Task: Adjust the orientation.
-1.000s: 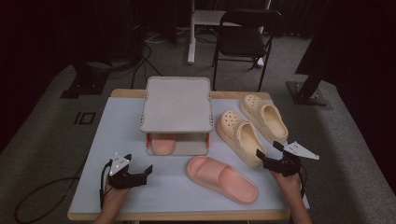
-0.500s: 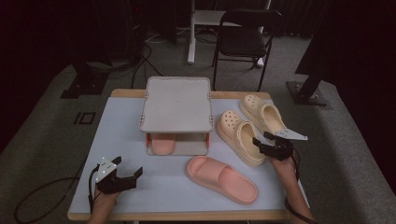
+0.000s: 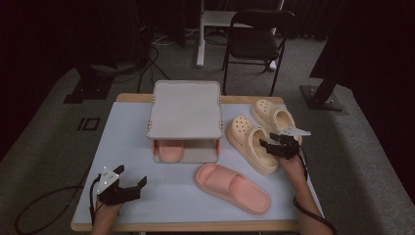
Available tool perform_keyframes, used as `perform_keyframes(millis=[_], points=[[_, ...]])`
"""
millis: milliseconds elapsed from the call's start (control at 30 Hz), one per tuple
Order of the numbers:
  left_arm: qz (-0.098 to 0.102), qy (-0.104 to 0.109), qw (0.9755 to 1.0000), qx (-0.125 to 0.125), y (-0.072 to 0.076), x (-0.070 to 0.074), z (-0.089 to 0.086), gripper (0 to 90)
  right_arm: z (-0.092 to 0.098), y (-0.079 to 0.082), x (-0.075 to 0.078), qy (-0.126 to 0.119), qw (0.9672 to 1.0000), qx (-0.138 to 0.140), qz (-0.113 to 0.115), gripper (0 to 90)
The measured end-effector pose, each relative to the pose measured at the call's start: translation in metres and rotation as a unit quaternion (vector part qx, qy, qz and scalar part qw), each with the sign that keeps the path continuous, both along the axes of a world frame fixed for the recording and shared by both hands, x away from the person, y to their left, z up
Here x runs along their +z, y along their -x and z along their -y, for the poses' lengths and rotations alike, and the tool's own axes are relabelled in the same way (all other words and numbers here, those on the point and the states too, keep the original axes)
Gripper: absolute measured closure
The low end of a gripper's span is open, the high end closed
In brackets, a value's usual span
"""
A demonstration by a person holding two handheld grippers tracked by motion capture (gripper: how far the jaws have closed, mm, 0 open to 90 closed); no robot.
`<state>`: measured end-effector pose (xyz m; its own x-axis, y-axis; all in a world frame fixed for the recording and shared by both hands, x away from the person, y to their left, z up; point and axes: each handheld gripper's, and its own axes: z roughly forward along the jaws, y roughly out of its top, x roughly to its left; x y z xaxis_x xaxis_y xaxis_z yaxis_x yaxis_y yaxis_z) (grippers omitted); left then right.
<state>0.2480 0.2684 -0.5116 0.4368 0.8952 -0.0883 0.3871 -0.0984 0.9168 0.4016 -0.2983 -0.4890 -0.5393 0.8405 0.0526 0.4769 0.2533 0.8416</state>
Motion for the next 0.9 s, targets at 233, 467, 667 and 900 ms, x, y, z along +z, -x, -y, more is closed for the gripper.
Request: perform_keyframes(millis=[233, 467, 667, 900], points=[[0.001, 0.005, 1.0000, 0.004, 0.001, -0.001, -0.004, 1.0, -0.008, -0.008, -0.003, 0.007, 1.0000, 0.005, -0.002, 45.9], [0.000, 0.005, 1.0000, 0.002, 0.001, -0.003, -0.004, 1.0, -0.012, -0.013, -0.003, 0.005, 1.0000, -0.005, -0.005, 71.2], [-0.003, 0.007, 1.0000, 0.002, 0.001, -0.003, -0.003, 1.0, -0.009, -0.012, 0.001, 0.010, 0.9999, -0.006, -0.010, 76.9], [0.001, 0.007, 1.0000, 0.002, 0.002, -0.003, -0.003, 1.0, -0.005, 0.000, 0.006, -0.019, 0.9998, -0.002, -0.009, 77.4]])
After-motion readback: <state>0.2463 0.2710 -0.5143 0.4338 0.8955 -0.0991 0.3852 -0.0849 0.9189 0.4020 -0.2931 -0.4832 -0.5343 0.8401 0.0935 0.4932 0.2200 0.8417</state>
